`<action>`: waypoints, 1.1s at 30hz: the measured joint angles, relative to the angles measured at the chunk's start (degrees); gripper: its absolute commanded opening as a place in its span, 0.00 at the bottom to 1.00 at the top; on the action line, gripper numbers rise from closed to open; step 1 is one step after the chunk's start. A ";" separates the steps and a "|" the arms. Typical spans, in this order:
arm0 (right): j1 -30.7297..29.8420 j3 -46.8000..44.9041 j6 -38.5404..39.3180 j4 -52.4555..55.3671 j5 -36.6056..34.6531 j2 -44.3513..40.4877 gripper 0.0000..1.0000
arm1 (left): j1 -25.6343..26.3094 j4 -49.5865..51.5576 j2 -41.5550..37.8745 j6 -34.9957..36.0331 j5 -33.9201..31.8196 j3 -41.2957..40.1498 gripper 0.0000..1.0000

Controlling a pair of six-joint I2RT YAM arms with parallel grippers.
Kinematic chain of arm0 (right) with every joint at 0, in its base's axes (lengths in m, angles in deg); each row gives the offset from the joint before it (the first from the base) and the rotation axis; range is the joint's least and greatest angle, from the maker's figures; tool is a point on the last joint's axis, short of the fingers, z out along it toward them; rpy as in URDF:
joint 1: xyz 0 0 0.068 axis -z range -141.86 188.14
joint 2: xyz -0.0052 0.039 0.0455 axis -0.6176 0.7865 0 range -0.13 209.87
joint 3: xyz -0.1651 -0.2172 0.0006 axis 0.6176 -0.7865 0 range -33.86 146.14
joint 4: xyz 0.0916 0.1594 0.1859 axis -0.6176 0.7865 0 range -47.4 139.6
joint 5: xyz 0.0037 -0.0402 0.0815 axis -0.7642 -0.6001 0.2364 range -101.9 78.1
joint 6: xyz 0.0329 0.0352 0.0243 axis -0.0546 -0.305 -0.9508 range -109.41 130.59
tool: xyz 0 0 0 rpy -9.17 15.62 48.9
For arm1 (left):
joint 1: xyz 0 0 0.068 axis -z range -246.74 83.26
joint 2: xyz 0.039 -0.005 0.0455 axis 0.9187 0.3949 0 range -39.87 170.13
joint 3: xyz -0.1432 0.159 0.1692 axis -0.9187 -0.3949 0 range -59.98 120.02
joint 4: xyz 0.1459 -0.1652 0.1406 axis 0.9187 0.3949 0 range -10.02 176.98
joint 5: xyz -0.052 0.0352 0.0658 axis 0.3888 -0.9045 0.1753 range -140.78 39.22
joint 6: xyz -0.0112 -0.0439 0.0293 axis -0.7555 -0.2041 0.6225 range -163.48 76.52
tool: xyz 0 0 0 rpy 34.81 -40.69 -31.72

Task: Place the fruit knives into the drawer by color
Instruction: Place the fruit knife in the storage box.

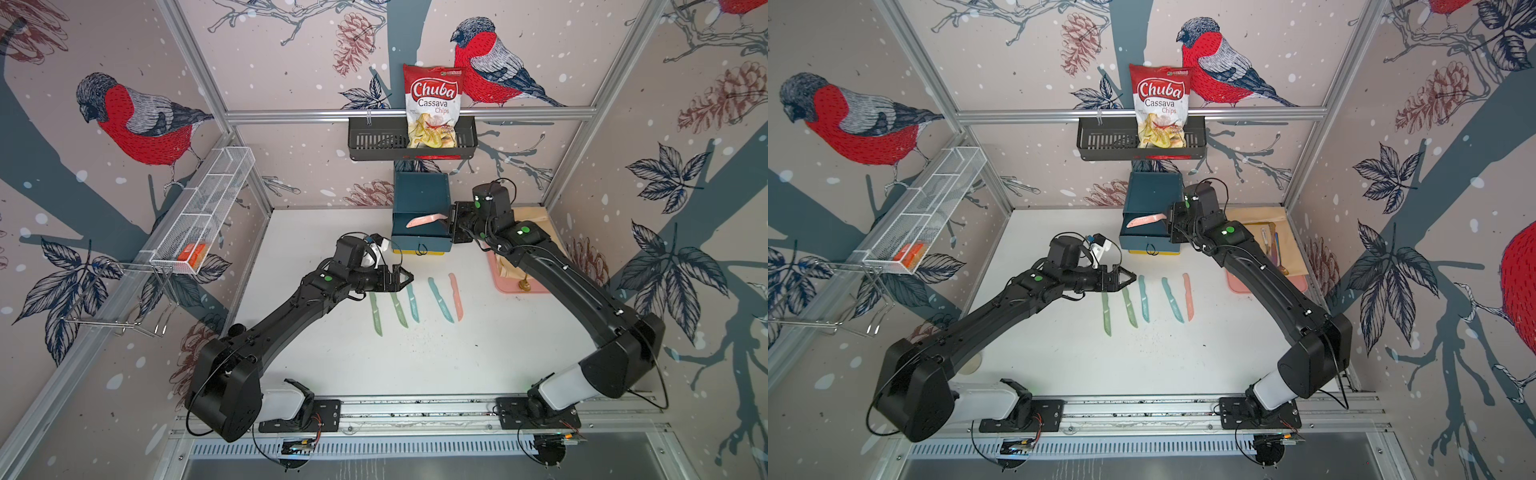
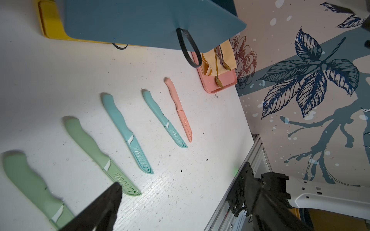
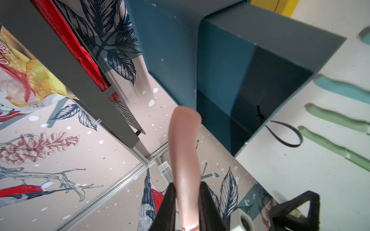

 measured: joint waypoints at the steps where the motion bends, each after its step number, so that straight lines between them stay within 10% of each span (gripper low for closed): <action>1: -0.09 -0.33 -1.22 -1.22 -0.15 0.28 0.00 | -0.11 0.07 -0.04 0.02 0.00 -0.04 0.97; 11: -0.09 -1.77 -5.90 -6.86 0.37 3.98 0.00 | -2.29 0.83 -0.39 1.42 0.33 -0.15 0.97; 25: 0.31 -2.67 -7.19 -9.18 0.57 5.88 0.37 | -4.85 1.20 -0.59 2.95 2.67 -1.22 0.97; 33: 0.22 -2.67 -6.84 -11.89 -1.40 5.60 0.37 | -5.38 1.42 -0.79 3.41 2.82 -1.20 0.98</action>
